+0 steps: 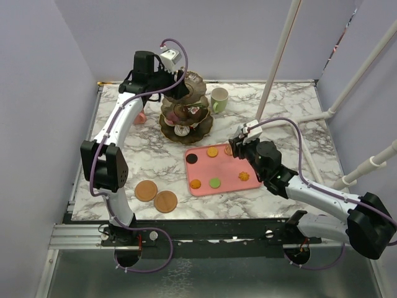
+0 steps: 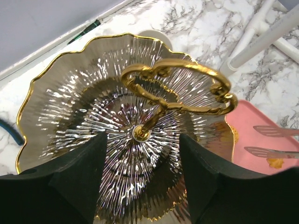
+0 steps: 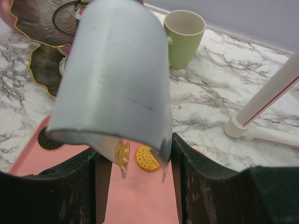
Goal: Serve the afternoon tea
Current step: Adjust the desert table at the center of the board.
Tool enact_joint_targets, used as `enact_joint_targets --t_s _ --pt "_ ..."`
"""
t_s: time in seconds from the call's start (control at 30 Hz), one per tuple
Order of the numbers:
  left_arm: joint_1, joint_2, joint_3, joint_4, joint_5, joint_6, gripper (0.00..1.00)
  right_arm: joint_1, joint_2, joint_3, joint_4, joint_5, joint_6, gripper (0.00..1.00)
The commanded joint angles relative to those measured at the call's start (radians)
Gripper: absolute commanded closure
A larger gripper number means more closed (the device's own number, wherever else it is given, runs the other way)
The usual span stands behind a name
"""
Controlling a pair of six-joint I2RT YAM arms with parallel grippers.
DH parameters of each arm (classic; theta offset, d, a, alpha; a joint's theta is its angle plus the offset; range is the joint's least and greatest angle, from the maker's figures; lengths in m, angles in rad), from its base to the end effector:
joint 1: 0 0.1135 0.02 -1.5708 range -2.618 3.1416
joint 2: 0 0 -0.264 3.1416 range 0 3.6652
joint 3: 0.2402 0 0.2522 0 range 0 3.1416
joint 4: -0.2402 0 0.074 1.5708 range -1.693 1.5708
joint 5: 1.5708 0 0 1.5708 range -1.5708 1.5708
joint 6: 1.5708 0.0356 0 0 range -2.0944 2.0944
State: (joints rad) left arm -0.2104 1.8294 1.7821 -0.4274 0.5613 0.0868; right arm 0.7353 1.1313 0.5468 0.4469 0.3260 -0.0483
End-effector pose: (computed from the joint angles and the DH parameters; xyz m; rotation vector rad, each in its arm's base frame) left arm 0.4143 -0.1078 0.3695 0.6430 1.9224 -0.6497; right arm 0.1944 0.1604 0.2525 -0.4214 1.6537 0.2340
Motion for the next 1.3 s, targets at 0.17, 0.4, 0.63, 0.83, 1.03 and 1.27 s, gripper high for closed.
enact_joint_targets --t_s 0.17,0.4,0.63,0.83,1.03,1.27 --pt "0.012 0.110 0.151 -0.036 0.115 0.044 0.52 -0.021 -0.022 -0.036 0.014 0.087 0.035 0.50" --pt "0.000 0.104 0.123 0.047 0.093 0.005 0.71 -0.042 0.011 -0.048 0.046 0.108 0.045 0.50" --pt "-0.018 -0.020 -0.047 0.232 -0.087 -0.108 0.96 -0.061 0.065 -0.048 0.100 0.083 0.085 0.50" --pt "-0.054 -0.118 -0.167 0.329 -0.232 -0.217 1.00 -0.063 0.121 -0.016 0.137 0.032 0.066 0.50" --pt "-0.127 -0.170 -0.225 0.343 -0.416 -0.202 1.00 -0.063 0.175 0.001 0.172 0.013 0.070 0.50" --pt "-0.176 -0.174 -0.219 0.343 -0.671 -0.157 1.00 -0.063 0.189 0.011 0.202 -0.009 0.073 0.48"
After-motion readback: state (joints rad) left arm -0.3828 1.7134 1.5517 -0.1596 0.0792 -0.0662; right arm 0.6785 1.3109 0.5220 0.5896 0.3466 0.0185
